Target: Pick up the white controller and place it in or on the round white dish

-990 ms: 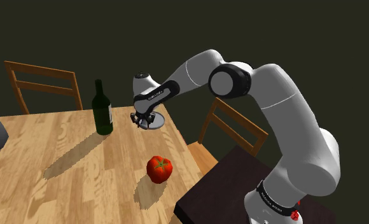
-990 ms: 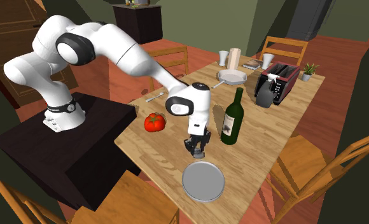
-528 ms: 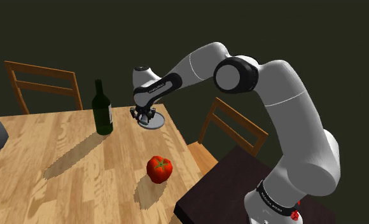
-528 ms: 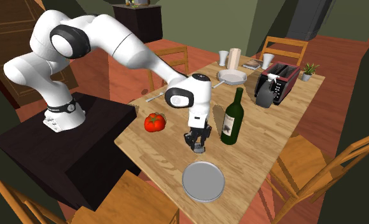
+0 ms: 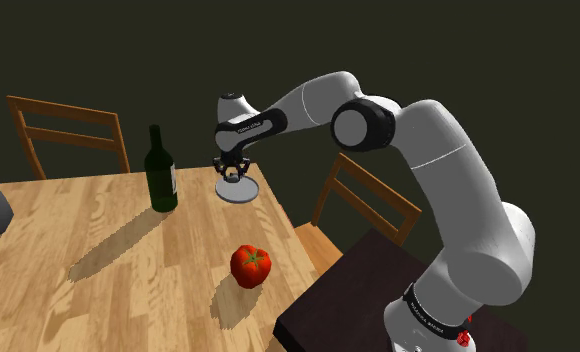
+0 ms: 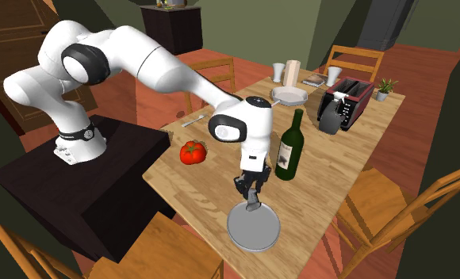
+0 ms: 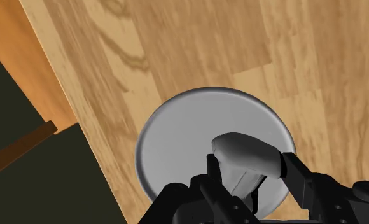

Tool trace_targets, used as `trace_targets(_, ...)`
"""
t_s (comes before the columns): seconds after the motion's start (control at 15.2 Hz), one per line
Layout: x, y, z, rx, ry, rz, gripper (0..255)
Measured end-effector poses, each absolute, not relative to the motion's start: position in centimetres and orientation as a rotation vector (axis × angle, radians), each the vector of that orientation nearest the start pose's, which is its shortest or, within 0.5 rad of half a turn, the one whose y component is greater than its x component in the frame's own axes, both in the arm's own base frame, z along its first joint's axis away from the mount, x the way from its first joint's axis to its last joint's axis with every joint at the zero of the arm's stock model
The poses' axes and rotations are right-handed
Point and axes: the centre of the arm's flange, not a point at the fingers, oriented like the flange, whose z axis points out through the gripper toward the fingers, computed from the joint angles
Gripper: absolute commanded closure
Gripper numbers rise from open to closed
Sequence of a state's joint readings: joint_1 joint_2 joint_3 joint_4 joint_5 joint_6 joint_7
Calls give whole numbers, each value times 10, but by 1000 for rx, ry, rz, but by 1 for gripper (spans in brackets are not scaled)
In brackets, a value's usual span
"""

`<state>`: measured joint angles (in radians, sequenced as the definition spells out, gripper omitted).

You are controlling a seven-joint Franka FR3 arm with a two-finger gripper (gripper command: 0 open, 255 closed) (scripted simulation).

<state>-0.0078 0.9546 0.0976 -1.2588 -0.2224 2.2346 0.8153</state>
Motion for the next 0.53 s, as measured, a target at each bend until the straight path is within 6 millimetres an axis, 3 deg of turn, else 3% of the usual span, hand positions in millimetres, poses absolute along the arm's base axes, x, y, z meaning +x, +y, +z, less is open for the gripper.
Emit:
trace_targets(0.2, 770, 14, 178, -3057, 1001, -107, 255)
trace_targets(0.53, 773, 8, 155, -3057, 1000, -106, 255)
